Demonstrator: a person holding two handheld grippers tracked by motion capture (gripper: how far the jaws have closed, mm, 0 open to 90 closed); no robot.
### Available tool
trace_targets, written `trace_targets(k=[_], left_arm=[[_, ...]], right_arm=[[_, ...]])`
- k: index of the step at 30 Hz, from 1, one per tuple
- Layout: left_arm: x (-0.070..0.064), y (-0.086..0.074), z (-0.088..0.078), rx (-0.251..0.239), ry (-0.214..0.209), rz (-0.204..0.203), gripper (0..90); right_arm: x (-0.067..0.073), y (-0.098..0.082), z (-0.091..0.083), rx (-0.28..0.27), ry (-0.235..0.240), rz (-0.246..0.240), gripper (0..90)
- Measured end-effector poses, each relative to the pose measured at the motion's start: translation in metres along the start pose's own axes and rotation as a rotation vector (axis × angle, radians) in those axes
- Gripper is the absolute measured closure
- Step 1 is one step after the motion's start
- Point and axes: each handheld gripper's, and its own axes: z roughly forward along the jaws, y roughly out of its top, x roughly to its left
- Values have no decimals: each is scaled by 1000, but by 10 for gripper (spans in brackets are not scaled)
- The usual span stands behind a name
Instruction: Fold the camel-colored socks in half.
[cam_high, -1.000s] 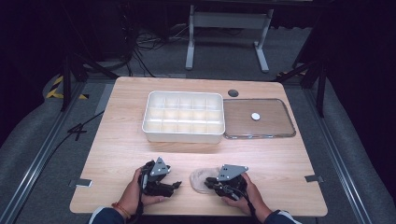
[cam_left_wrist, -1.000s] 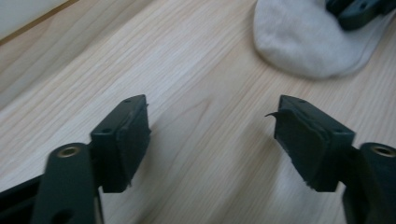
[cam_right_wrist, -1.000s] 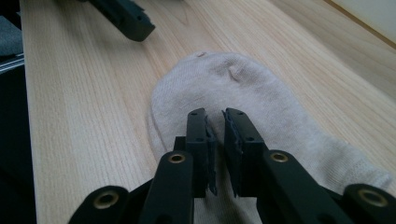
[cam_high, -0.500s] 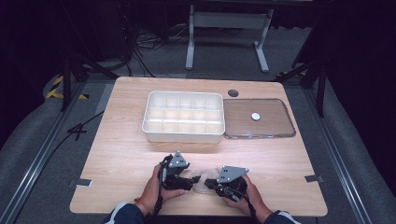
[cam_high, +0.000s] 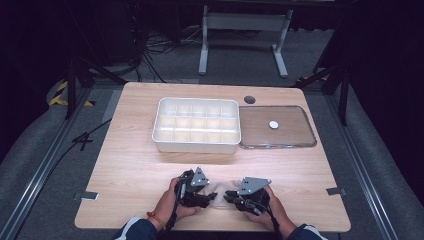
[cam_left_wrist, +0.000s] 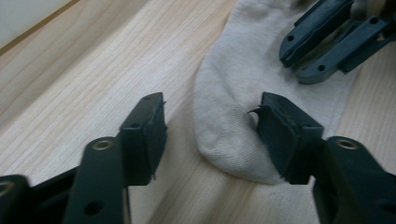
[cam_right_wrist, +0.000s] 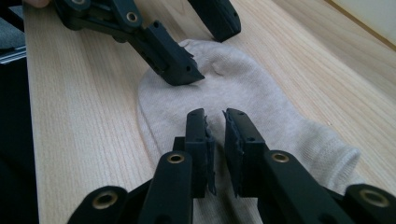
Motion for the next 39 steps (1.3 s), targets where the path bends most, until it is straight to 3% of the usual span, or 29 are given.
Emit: trace_targets(k=[4, 11, 13, 17, 21, 24, 29, 39], left_arm=[[1, 4, 2, 7, -35, 0, 630], [2, 5, 2, 7, -76, 1, 787], [3, 4, 0, 6, -78, -19, 798], [3, 6, -5, -8, -84, -8, 814], [0, 11, -13, -62, -99, -4, 818], [-2, 12, -18, -110, -114, -25, 817], [-2, 13, -20, -143, -107, -35, 818], [4, 10, -25, -151, -74, -29, 821]], right_arm=[[1, 0, 0, 4, 0, -5, 804], [2, 2, 0, 13, -13, -6, 806], [2, 2, 1, 18, -17, -3, 811], [4, 4, 2, 26, -34, -2, 822], [5, 6, 3, 31, -43, 1, 830], [5, 9, 6, 31, -49, 6, 834], [4, 12, 11, 26, -49, 17, 836], [4, 25, 26, 25, -55, 25, 837]])
